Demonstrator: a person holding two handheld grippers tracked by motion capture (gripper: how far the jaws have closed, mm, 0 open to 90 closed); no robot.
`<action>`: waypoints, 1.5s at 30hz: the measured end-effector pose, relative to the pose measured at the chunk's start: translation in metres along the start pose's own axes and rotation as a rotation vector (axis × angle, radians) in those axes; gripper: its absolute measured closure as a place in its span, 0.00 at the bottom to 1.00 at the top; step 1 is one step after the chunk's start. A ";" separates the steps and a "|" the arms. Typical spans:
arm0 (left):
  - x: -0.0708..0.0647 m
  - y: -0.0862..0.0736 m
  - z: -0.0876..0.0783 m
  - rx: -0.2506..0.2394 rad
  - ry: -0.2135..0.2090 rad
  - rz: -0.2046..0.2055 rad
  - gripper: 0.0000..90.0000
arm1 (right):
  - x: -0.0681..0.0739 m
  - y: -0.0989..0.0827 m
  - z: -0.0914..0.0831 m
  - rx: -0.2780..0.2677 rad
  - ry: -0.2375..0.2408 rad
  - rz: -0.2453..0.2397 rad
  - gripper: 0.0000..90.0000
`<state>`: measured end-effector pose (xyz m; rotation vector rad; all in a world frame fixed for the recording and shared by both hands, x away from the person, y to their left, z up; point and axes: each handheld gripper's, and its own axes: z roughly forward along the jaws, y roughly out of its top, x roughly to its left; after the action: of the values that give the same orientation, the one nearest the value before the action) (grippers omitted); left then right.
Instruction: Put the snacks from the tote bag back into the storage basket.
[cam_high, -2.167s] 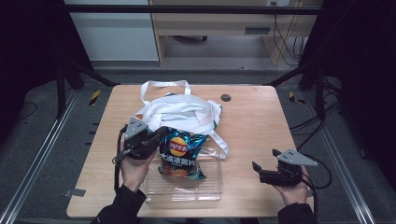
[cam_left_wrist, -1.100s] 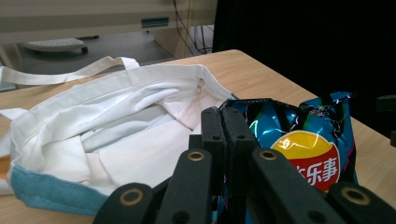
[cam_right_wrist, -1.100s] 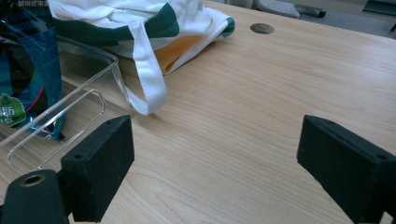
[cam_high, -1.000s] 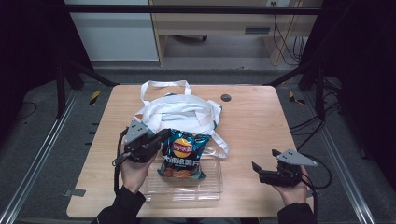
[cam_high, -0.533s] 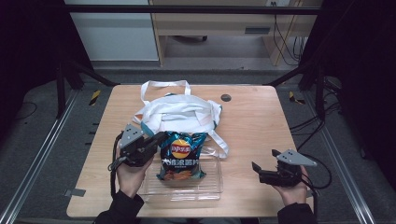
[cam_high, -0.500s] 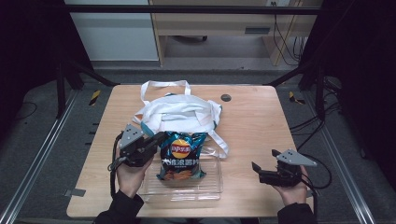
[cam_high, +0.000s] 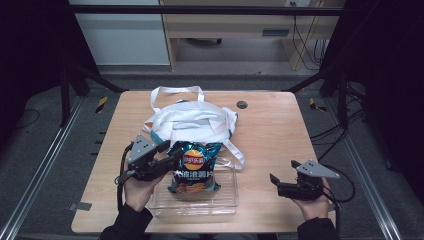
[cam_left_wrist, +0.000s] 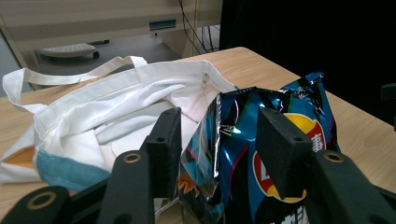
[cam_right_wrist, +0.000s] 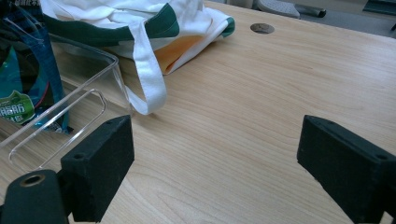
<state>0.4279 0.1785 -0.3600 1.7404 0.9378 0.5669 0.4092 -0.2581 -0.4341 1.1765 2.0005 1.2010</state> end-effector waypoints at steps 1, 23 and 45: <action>0.001 0.000 -0.002 0.002 -0.002 0.001 0.55 | 0.000 0.000 0.000 0.001 0.000 0.002 0.12; 0.027 -0.044 -0.037 0.017 -0.009 0.067 0.44 | -0.001 -0.002 -0.002 -0.001 -0.004 0.009 0.12; 0.081 -0.100 -0.054 0.079 0.162 -0.021 0.41 | -0.001 -0.006 0.000 0.013 -0.008 0.005 0.11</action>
<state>0.4025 0.2911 -0.4390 1.7731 1.1035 0.6731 0.4071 -0.2609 -0.4397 1.1916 2.0029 1.1861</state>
